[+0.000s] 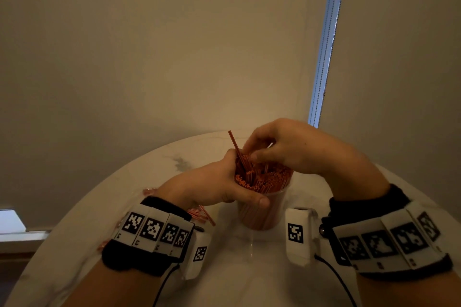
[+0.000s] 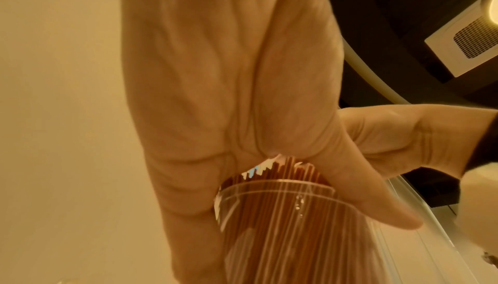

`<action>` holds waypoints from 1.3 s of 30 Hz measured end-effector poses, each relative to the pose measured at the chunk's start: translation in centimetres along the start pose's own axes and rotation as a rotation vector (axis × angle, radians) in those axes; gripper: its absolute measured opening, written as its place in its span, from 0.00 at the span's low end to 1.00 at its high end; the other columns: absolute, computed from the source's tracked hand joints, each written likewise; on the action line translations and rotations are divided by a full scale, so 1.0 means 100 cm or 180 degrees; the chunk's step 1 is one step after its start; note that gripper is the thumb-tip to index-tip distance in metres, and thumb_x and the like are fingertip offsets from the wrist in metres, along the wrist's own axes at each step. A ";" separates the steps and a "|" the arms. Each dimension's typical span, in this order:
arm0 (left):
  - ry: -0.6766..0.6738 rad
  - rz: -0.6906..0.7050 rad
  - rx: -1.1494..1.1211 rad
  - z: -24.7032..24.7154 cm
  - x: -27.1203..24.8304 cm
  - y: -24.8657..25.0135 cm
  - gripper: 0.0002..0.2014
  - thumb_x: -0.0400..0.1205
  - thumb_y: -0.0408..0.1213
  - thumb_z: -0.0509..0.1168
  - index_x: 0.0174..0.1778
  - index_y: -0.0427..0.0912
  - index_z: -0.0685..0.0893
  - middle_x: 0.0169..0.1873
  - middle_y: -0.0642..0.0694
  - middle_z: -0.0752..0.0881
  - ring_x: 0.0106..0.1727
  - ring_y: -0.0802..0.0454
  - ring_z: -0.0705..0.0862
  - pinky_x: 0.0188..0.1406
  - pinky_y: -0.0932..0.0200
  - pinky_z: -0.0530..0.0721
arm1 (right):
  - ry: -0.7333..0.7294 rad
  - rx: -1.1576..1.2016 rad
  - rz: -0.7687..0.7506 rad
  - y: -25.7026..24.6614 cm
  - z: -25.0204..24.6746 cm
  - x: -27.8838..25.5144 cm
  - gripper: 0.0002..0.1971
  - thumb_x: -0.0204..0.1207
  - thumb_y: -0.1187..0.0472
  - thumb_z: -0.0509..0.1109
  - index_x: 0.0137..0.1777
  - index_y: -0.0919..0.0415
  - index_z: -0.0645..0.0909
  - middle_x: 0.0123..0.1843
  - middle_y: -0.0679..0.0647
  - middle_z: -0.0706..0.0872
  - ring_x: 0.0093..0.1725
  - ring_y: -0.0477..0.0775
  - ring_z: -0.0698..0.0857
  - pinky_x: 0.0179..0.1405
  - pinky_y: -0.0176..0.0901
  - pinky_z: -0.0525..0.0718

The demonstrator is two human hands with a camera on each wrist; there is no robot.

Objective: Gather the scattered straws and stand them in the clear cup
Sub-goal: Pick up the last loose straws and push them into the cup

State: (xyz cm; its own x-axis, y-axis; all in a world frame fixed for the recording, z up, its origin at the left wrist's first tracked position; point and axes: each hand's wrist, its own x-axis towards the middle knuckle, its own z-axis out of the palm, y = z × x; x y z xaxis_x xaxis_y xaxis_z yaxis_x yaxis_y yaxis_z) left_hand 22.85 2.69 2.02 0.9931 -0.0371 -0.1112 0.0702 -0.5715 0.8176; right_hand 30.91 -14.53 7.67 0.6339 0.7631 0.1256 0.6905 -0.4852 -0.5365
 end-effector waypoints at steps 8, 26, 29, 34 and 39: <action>0.0026 -0.0029 0.0034 0.000 -0.001 0.000 0.49 0.67 0.49 0.87 0.79 0.53 0.64 0.67 0.54 0.84 0.68 0.55 0.84 0.67 0.42 0.87 | 0.0703 0.0085 0.0065 0.003 0.017 0.014 0.12 0.70 0.54 0.83 0.46 0.47 0.81 0.41 0.44 0.89 0.39 0.39 0.86 0.32 0.32 0.79; -0.0042 -0.0167 -0.0089 -0.002 0.005 -0.007 0.64 0.64 0.52 0.88 0.87 0.59 0.49 0.68 0.54 0.83 0.66 0.56 0.84 0.66 0.47 0.88 | 0.1441 0.0393 -0.0472 0.000 0.008 0.009 0.07 0.77 0.56 0.75 0.48 0.41 0.83 0.36 0.41 0.90 0.37 0.40 0.88 0.40 0.45 0.86; 0.0009 -0.0207 -0.0077 -0.001 0.006 -0.008 0.60 0.62 0.53 0.89 0.83 0.56 0.56 0.65 0.52 0.85 0.64 0.54 0.86 0.62 0.44 0.90 | 0.1007 -0.0104 -0.0050 0.005 -0.004 0.002 0.06 0.76 0.57 0.77 0.42 0.42 0.86 0.38 0.41 0.89 0.41 0.40 0.87 0.41 0.42 0.85; 0.0053 -0.0199 -0.0047 0.000 0.005 -0.009 0.58 0.60 0.54 0.89 0.81 0.55 0.60 0.63 0.51 0.84 0.63 0.53 0.86 0.58 0.43 0.91 | 0.0220 -0.0252 0.0303 0.006 -0.003 -0.002 0.10 0.82 0.45 0.69 0.47 0.45 0.92 0.46 0.42 0.91 0.48 0.44 0.88 0.55 0.50 0.88; 0.0033 -0.0213 -0.0067 -0.001 0.006 -0.010 0.57 0.61 0.53 0.89 0.81 0.56 0.60 0.63 0.51 0.84 0.63 0.53 0.86 0.58 0.45 0.92 | -0.0471 -0.0123 0.0374 0.002 -0.006 -0.009 0.11 0.73 0.36 0.74 0.50 0.37 0.90 0.49 0.39 0.90 0.51 0.44 0.87 0.56 0.47 0.87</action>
State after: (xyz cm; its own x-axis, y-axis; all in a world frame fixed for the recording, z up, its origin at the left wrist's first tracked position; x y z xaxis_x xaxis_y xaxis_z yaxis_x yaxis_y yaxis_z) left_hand 23.42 3.33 1.18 0.9870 0.0092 -0.1603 0.1384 -0.5552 0.8201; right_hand 30.69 -15.58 7.92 0.6547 0.7534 -0.0616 0.6295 -0.5884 -0.5075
